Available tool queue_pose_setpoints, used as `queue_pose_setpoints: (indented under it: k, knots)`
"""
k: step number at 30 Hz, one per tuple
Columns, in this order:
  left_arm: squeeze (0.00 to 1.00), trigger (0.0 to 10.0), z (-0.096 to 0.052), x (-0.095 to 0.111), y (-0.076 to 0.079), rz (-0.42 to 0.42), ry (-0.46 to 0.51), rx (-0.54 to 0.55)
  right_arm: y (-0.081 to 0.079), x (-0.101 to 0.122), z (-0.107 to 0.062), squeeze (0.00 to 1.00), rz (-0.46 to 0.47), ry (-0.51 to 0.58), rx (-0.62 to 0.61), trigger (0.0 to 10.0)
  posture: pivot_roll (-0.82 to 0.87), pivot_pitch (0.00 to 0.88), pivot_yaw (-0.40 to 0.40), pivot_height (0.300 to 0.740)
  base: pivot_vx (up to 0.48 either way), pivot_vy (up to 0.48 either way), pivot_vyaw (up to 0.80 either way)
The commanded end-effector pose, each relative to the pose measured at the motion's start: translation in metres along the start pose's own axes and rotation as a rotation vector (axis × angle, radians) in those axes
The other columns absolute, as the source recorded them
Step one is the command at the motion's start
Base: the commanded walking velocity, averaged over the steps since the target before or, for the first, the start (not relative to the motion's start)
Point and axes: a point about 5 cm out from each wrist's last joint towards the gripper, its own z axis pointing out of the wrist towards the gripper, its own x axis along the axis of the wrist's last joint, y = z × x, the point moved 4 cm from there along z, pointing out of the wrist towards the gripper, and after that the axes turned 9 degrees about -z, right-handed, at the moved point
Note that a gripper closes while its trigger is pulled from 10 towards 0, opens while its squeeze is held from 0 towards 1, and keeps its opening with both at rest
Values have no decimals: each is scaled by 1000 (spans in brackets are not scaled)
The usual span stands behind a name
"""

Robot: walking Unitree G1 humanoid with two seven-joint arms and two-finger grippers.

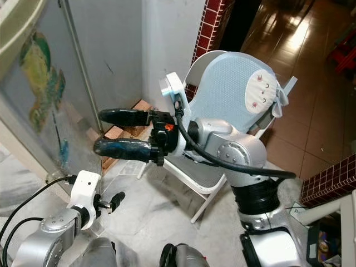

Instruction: Restocking fridge

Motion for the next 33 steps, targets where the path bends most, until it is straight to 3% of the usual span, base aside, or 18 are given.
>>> queue_pose_setpoints:
  k: [1,2,6,8,11,12,15,17,19,20,22,27,30,33]
  knots:
    - [0,10000,2,1,-1,3,4,6,5,-7,-1,0,-27,-53,-51,10000,162,55,-114,740,0,0,0]
    - [0,10000,2,1,-1,3,4,6,5,-7,-1,0,-27,-53,-51,10000,162,55,-114,740,0,0,0]
    - [0,10000,7,25,-25,9,121,139,22,-37,-12,0,-45,-179,-163,10000,162,52,-122,740,0,0,0]
    - [0,10000,11,37,-42,6,161,217,28,-49,-19,0,-60,-237,-213,10000,160,50,-124,740,0,0,0]
    - [0,10000,17,54,-72,-11,209,323,26,-55,-25,0,-56,-261,-216,10000,153,45,-131,740,0,0,0]
    - [0,10000,17,54,-72,-11,209,323,26,-55,-25,0,-56,-261,-216,10000,153,45,-131,740,0,0,0]
    - [0,10000,18,69,-95,-27,261,412,26,-59,-27,0,-55,-271,-220,10000,144,40,-128,740,0,0,0]
    - [0,10000,-2,86,-130,-47,364,605,34,-67,-37,0,-61,-308,-275,10000,140,38,-126,740,0,0,0]
    - [0,10000,-12,86,-142,-60,390,675,37,-70,-41,0,-60,-315,-298,10000,142,38,-120,740,0,0,0]
    - [0,10000,-27,81,-157,-81,413,762,41,-75,-46,0,-56,-328,-336,10000,148,44,-117,740,0,0,0]
    - [0,10000,-37,77,-167,-95,428,825,45,-79,-51,0,-54,-345,-370,10000,148,44,-117,740,0,0,0]
    - [0,10000,-103,36,-218,-100,434,1154,46,-101,-65,0,-44,-421,-427,10000,164,60,-119,740,0,0,0]
    - [0,10000,-112,19,-220,-90,405,1181,48,-106,-67,0,-51,-429,-447,10000,175,66,-123,740,0,0,0]
    - [0,10000,-99,19,-202,-65,422,1113,60,-106,-67,0,-90,-417,-522,10000,179,67,-127,740,0,0,0]
